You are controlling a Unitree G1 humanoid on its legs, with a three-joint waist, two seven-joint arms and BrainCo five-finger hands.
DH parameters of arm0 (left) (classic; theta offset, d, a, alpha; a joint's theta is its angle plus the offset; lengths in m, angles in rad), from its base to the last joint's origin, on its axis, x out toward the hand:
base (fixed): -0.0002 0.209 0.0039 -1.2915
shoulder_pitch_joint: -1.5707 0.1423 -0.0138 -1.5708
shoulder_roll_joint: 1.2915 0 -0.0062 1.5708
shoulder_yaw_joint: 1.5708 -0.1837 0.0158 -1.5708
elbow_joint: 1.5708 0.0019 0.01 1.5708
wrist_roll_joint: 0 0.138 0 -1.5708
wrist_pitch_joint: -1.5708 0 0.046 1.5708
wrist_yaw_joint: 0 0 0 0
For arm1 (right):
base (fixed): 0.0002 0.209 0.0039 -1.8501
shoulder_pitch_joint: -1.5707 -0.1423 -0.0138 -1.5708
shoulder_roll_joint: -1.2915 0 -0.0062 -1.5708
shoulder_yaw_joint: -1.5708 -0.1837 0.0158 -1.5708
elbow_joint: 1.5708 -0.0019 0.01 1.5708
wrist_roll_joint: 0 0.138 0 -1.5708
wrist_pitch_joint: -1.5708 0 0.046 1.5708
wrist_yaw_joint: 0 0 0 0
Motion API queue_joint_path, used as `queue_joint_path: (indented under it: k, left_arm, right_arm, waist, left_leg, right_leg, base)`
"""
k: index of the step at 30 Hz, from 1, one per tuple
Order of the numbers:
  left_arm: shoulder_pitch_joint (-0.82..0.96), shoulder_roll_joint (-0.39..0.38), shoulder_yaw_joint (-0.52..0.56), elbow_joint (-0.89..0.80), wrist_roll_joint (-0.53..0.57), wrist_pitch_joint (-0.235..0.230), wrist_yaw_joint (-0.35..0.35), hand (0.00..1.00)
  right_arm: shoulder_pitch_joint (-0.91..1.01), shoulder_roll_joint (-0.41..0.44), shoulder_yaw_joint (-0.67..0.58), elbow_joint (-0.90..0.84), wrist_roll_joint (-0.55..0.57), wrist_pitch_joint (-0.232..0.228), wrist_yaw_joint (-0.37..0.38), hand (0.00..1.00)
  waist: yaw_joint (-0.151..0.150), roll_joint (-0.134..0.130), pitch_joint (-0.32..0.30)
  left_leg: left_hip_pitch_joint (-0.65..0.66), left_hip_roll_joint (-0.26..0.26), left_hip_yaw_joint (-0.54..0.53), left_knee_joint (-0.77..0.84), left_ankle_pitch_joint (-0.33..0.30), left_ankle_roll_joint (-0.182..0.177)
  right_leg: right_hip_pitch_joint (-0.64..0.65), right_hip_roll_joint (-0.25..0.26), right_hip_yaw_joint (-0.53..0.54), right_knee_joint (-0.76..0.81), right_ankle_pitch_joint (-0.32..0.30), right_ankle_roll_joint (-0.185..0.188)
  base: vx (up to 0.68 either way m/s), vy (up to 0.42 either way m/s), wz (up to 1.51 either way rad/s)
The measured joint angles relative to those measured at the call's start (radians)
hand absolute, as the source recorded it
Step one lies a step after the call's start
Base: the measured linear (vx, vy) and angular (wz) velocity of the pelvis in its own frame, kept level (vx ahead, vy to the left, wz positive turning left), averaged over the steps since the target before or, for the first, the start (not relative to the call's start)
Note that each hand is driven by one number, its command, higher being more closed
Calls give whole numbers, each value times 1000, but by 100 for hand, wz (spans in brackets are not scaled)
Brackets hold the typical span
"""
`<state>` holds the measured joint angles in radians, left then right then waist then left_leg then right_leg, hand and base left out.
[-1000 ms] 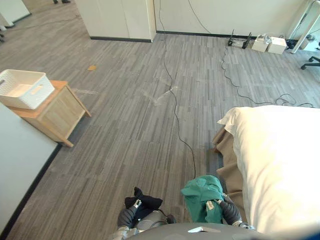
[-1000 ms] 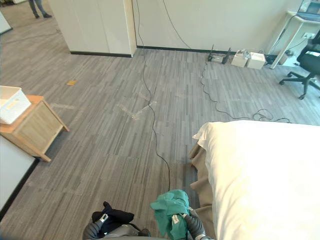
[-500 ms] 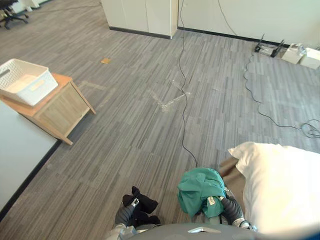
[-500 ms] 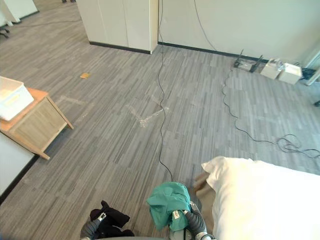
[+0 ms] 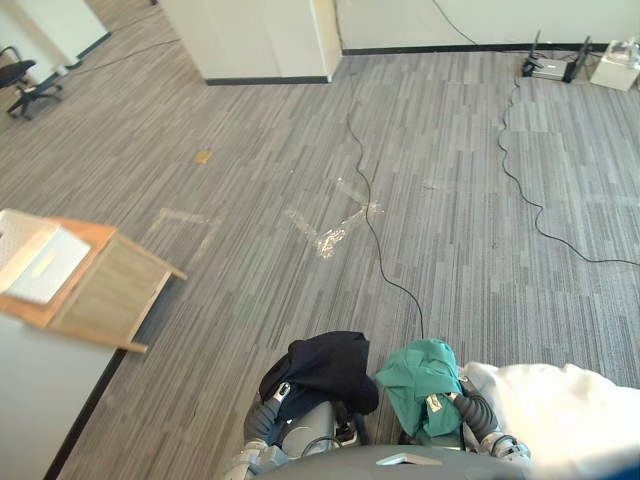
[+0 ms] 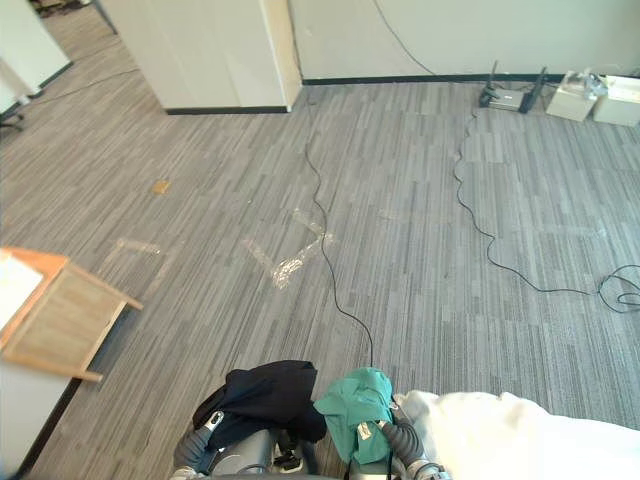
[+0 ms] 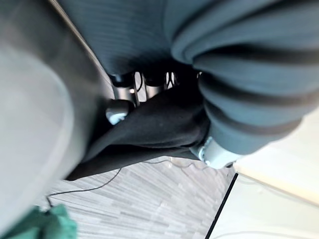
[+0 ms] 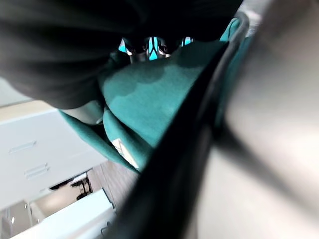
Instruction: Tidy the bed and pick cloth on bed and put in laundry
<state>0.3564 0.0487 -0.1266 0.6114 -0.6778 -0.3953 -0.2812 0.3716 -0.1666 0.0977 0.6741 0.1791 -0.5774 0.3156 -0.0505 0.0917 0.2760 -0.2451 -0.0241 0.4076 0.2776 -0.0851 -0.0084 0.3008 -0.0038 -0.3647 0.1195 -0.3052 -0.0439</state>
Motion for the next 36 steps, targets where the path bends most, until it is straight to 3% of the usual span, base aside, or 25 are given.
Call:
queue_joint_path:
  k: [2, 3, 4, 5, 7, 8, 9, 10, 11, 13, 15, 18, 19, 21, 22, 23, 24, 26, 28, 29, 30, 32, 33, 34, 36]
  left_arm:
    - [-18, 0, 0, 13, -10, 1, -4, 100]
    - [-26, -1, 4, 49, -14, 13, -14, 100]
    - [-33, 1, 11, 72, -24, 22, -20, 100]
    - [-39, 12, 33, 93, -48, 40, -30, 100]
    - [-47, -1, 62, 126, -80, 44, -40, 100]
    - [-47, -2, 77, 136, -109, 46, -41, 100]
    - [-55, 4, 97, 159, -128, 56, -42, 100]
    - [-58, 5, 100, 169, -132, 60, -41, 100]
    - [-59, 3, 98, 181, -137, 66, -38, 100]
    - [-63, 4, 88, 168, -142, 69, -24, 100]
    - [-71, 9, 89, 131, -146, 83, 2, 100]
    - [-73, 20, 81, 115, -113, 93, 43, 100]
    - [-67, 40, 71, 116, -84, 104, 59, 100]
    - [-58, 49, 64, 116, -65, 104, 62, 100]
    - [-47, 56, 62, 117, -38, 104, 63, 100]
    - [-39, 46, 47, 130, -13, 104, 65, 100]
    - [-26, 40, 44, 122, -3, 100, 62, 100]
    - [26, 19, 49, 110, 1, 64, 49, 100]
    - [36, 17, 50, 109, 2, 64, 38, 100]
    - [35, 11, 53, 103, 1, 60, 35, 100]
    - [39, 2, 67, 75, 0, 56, 11, 100]
    - [56, 3, 70, 32, 3, 57, -10, 100]
    - [73, 4, 74, -4, 8, 60, -20, 100]
    - [74, 5, 77, -9, 18, 62, -21, 100]
    - [68, 6, 80, -28, 45, 83, -22, 100]
  right_arm:
    - [-2, 3, -10, 15, -4, -14, -11, 100]
    - [-11, 4, -16, 46, -5, -25, -21, 100]
    - [-26, 13, -16, 78, -8, -23, -26, 100]
    - [-46, 26, -17, 137, -9, -19, -48, 100]
    - [-65, 39, -33, 173, -14, -24, -55, 100]
    - [-69, 51, -64, 183, -28, -34, -55, 100]
    - [-73, 56, -76, 191, -40, -44, -45, 100]
    - [-73, 58, -84, 192, -46, -48, -39, 100]
    - [-72, 56, -103, 193, -47, -65, -20, 100]
    - [-82, 40, -120, 189, -53, -74, 3, 100]
    - [-84, 12, -135, 182, -14, -66, 71, 100]
    - [-101, -6, -118, 106, 101, 55, 132, 100]
    - [-138, -8, -94, 95, 159, 147, 100, 100]
    - [-160, -5, -77, 85, 180, 187, 76, 100]
    - [-174, 3, -60, 78, 193, 216, 61, 100]
    - [-181, 8, -47, 76, 195, 250, 43, 100]
    - [-181, 7, -45, 71, 194, 258, 41, 100]
    - [-193, 6, -18, 48, 194, 267, 29, 100]
    - [-196, 12, 4, 48, 194, 274, 19, 100]
    - [-200, 12, 11, 46, 194, 283, 4, 100]
    - [-181, 4, 11, 34, 167, 272, -30, 100]
    - [-152, 1, 11, -7, 76, 196, -103, 100]
    - [-148, -11, 4, -74, 48, 182, -134, 100]
    - [-149, -14, -2, -94, 45, 181, -137, 100]
    - [-151, -18, -36, -149, 39, 180, -140, 100]
  waist:
    - [2, 9, -6]
    - [14, 13, -27]
    - [15, -1, -35]
    - [13, -32, -80]
    - [17, -32, -97]
    - [21, -49, -92]
    - [29, -64, -88]
    - [31, -66, -87]
    - [29, -66, -85]
    - [28, -64, -85]
    - [26, -65, -78]
    - [46, -82, -67]
    - [69, -94, -61]
    - [85, -106, -54]
    - [96, -122, -45]
    - [107, -93, -37]
    - [115, -76, -40]
    - [125, -34, -36]
    - [122, -21, -44]
    - [117, -22, -43]
    - [118, -16, -37]
    - [125, -12, -35]
    - [129, -14, -34]
    - [132, -15, -34]
    - [145, -20, -36]
  left_leg:
    - [0, -5, 74, -63, 73, 84]
    - [1, -2, 67, -62, 128, 209]
    - [1, -17, 71, -45, 113, 256]
    - [-8, -43, 64, -26, 55, 259]
    - [-5, -46, 48, 40, -36, 261]
    - [31, -46, 29, 97, -103, 250]
    - [90, -46, 16, 131, -157, 229]
    - [117, -46, 9, 133, -171, 221]
    - [200, -47, -25, 115, -194, 202]
    - [293, -47, -101, 61, -193, 182]
    - [359, -46, -209, 17, -183, 166]
    - [420, -15, -402, 4, -192, 115]
    - [435, 8, -501, 8, -211, 63]
    - [439, 13, -539, 15, -230, 30]
    - [441, 13, -563, 35, -255, -2]
    - [442, 58, -591, 61, -290, -38]
    - [441, 75, -587, 56, -290, -39]
    - [461, 131, -598, 26, -297, -69]
    - [431, 147, -603, 76, -284, -89]
    - [361, 151, -598, 203, -250, -86]
    - [253, 176, -552, 392, -157, -83]
    - [160, 220, -483, 573, -73, -71]
    - [88, 218, -440, 710, -96, -59]
    - [74, 210, -424, 730, -104, -59]
    - [43, 176, -309, 644, -152, -56]
  right_leg:
    - [61, 28, -8, -20, -24, 42]
    - [101, 45, -4, -10, -49, 80]
    - [110, 33, -4, -1, -55, 87]
    - [78, -7, -4, 61, -50, 102]
    - [14, -47, 20, 271, -19, 155]
    - [-59, -105, 34, 534, 54, 198]
    - [-135, -158, 53, 817, 82, 210]
    - [-161, -176, 58, 908, 86, 207]
    - [-234, -229, 52, 1081, 78, 181]
    - [-347, -280, 40, 1163, 54, 130]
    - [-452, -318, 17, 1113, 33, 119]
    - [-488, -312, -8, 730, 25, 150]
    - [-459, -283, 15, 376, 87, 172]
    - [-441, -273, 63, 216, 154, 189]
    - [-427, -275, 110, 125, 244, 213]
    - [-385, -247, 88, 158, 293, 168]
    - [-390, -238, 88, 183, 274, 160]
    - [-454, -233, 67, 381, 127, 122]
    - [-448, -228, 32, 405, 70, 110]
    - [-421, -225, -4, 386, 54, 107]
    - [-353, -204, -57, 323, 54, 103]
    - [-283, -172, -97, 254, 56, 91]
    - [-231, -155, -117, 198, 59, 80]
    - [-215, -152, -120, 181, 61, 76]
    - [-148, -142, -144, 97, 95, 75]
  base:
    - [554, 22, 2]
    - [578, 40, -5]
    - [600, 30, 14]
    - [618, 51, 22]
    - [642, 85, 23]
    - [657, 73, 20]
    - [650, 57, 18]
    - [604, 37, 19]
    - [450, 23, 26]
    - [512, -13, 70]
    - [485, -105, 133]
    - [423, -252, 216]
    - [352, -315, 191]
    - [301, -360, 145]
    - [310, -496, 159]
    - [283, -485, 145]
    - [245, -432, 114]
    - [262, -470, 44]
    - [183, -302, 42]
    - [164, -311, 79]
    - [148, -323, 83]
    - [150, -277, 59]
    - [189, -240, 30]
    - [251, -204, 6]
    - [262, -64, -6]
